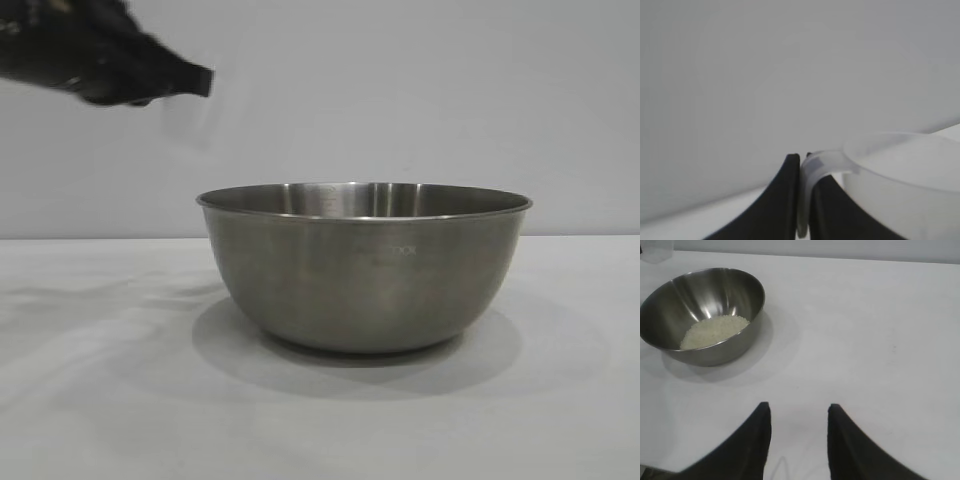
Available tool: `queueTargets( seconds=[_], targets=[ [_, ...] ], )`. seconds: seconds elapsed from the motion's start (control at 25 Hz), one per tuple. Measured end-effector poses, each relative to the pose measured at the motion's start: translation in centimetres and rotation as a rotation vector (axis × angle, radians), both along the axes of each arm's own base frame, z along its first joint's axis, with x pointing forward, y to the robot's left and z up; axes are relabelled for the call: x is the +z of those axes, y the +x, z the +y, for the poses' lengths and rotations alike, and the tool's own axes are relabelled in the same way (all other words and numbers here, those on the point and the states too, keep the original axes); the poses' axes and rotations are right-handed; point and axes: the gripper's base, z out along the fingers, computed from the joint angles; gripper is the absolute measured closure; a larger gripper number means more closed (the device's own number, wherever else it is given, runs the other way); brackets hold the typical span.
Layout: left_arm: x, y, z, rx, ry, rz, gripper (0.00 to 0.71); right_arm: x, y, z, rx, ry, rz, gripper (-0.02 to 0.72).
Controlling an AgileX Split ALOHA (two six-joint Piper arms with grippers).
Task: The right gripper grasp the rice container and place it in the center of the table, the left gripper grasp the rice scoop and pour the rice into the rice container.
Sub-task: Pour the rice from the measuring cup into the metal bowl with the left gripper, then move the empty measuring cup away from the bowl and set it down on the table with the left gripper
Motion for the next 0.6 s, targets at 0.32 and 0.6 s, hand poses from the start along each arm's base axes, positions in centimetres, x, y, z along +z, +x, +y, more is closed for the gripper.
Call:
queueTargets(
  seconds=[0.32, 0.6],
  targets=[
    [-3.2, -0.4, -0.1, -0.038, 0.029, 0.096, 0.710, 0.0, 0.0, 0.0, -0.001, -0.001, -0.001, 0.476],
    [-4.1, -1.7, 0.2, -0.036, 0.023, 0.148, 0.660, 0.0, 0.0, 0.0, -0.001, -0.001, -0.001, 0.476]
  ],
)
